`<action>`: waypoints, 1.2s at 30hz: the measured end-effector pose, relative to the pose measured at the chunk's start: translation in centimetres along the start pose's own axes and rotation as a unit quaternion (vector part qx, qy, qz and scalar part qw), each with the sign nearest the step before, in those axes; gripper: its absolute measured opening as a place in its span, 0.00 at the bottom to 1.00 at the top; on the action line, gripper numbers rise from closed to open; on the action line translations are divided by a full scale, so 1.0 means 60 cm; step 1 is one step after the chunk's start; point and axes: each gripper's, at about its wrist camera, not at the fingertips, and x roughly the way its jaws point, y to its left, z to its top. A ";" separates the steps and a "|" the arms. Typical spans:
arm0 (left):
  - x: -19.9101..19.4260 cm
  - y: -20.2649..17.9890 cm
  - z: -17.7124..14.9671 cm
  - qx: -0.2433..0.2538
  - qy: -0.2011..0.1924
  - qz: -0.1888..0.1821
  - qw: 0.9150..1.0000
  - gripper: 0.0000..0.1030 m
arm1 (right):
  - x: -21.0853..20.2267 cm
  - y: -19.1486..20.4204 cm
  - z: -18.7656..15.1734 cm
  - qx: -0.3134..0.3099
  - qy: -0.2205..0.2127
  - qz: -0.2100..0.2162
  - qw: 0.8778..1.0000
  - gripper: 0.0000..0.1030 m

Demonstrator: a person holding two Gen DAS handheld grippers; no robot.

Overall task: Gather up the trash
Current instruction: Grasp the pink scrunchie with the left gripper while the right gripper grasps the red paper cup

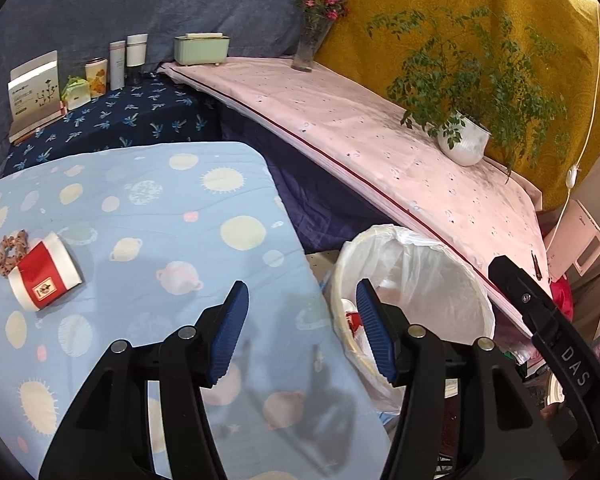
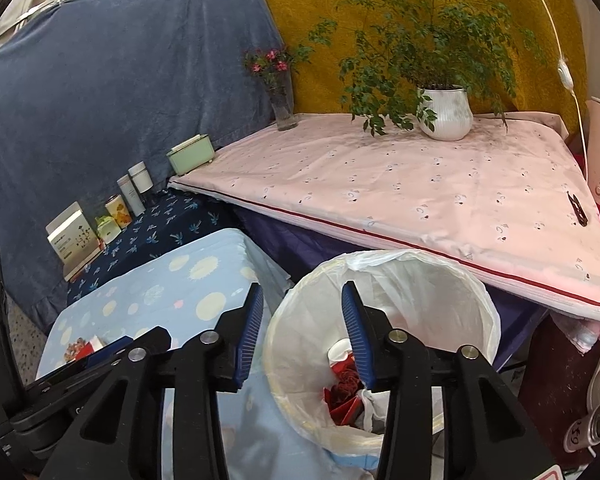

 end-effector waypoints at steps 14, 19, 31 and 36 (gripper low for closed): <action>-0.039 0.114 -0.007 -0.039 -0.014 0.037 0.998 0.57 | 0.007 0.107 -0.031 -0.040 0.019 0.030 0.999 0.58; -0.053 0.169 -0.011 -0.057 -0.017 0.057 0.997 0.57 | 0.017 0.162 -0.048 -0.061 0.032 0.045 0.997 0.61; -0.090 0.326 -0.025 -0.108 -0.023 0.107 0.988 0.57 | 0.043 0.302 -0.102 -0.112 0.066 0.085 0.988 0.69; -0.105 0.384 -0.035 -0.114 -0.028 0.142 0.983 0.66 | 0.060 0.349 -0.125 -0.122 0.085 0.102 0.984 0.70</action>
